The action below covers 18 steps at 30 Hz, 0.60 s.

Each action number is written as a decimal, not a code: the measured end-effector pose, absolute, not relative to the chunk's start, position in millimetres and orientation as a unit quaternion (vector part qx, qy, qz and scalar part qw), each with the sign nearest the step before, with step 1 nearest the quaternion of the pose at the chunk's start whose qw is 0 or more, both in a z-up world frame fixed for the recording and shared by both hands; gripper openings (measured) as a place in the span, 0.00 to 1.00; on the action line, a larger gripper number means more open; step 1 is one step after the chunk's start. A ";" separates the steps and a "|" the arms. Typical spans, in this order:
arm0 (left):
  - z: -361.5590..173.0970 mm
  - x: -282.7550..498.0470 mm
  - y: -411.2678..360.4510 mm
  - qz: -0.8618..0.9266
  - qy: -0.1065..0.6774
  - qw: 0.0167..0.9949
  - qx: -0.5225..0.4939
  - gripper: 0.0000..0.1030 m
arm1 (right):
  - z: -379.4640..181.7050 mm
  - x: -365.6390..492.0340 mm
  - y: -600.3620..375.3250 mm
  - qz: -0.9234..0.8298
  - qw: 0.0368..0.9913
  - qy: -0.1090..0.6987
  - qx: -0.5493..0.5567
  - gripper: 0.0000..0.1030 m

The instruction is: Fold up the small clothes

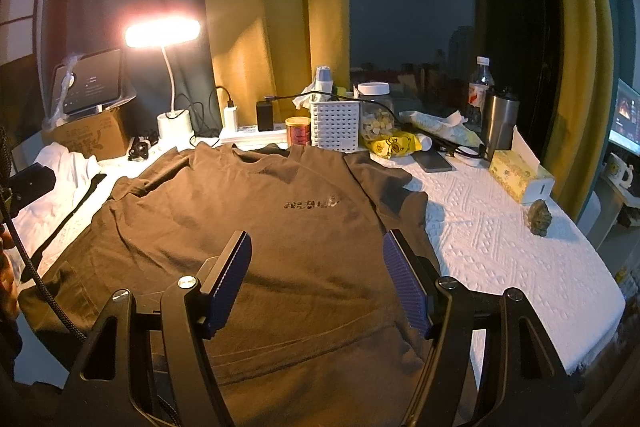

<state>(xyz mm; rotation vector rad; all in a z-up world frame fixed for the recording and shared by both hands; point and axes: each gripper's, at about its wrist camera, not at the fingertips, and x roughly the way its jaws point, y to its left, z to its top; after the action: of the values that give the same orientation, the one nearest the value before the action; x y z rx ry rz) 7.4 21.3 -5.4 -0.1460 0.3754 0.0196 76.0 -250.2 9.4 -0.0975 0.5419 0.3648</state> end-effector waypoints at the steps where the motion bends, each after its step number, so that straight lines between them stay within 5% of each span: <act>1: -5.6 9.7 20.9 0.013 0.188 0.980 -0.070 0.99 | 8.3 81.7 -253.6 0.179 0.946 0.268 -0.047 0.69; 18: 0.6 65.8 15.5 0.011 0.226 0.972 -0.056 0.99 | 8.4 150.7 -265.5 0.167 0.941 0.292 -0.038 0.70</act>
<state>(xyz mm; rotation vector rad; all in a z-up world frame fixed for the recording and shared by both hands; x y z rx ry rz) 65.8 15.5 0.6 -0.1126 0.4571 0.0220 150.7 -265.5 8.4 -0.0775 0.5953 0.3410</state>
